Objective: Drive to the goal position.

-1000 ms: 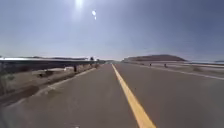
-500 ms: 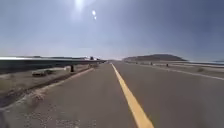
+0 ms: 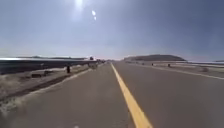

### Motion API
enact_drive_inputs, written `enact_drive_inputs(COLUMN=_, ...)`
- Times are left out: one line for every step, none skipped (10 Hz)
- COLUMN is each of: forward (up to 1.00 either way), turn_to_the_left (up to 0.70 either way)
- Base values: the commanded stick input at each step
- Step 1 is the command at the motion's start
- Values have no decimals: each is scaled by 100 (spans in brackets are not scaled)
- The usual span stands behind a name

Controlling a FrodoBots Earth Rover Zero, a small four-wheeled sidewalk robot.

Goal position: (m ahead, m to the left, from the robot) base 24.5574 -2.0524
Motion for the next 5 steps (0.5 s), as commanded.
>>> enact_drive_inputs(forward=85, turn_to_the_left=0)
enact_drive_inputs(forward=85, turn_to_the_left=0)
enact_drive_inputs(forward=85, turn_to_the_left=0)
enact_drive_inputs(forward=85, turn_to_the_left=0)
enact_drive_inputs(forward=85, turn_to_the_left=0)
